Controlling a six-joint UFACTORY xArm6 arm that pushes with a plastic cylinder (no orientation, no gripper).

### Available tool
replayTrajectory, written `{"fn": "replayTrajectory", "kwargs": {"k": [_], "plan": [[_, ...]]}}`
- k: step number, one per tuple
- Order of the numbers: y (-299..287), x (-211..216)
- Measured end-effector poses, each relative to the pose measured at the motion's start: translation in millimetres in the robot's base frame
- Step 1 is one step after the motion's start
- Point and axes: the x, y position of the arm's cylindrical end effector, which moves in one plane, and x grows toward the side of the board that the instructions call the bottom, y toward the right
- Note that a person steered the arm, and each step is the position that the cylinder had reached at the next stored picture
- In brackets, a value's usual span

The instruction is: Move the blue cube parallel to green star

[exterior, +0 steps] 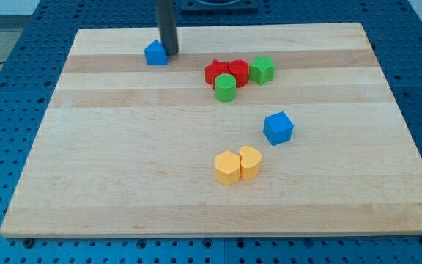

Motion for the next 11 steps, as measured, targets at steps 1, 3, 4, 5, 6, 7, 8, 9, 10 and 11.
{"fn": "replayTrajectory", "kwargs": {"k": [1,3,4,5,6,7,8,9,10,11], "plan": [[4.5,34.5],[-50.2,24.8],[-83.1,34.9],[-100.9,7.0],[-107.3,-21.2],[-7.6,-13.2],[138.0,21.4],[253.7,92.8],[241.6,185.0],[228.2,204.9]]}}
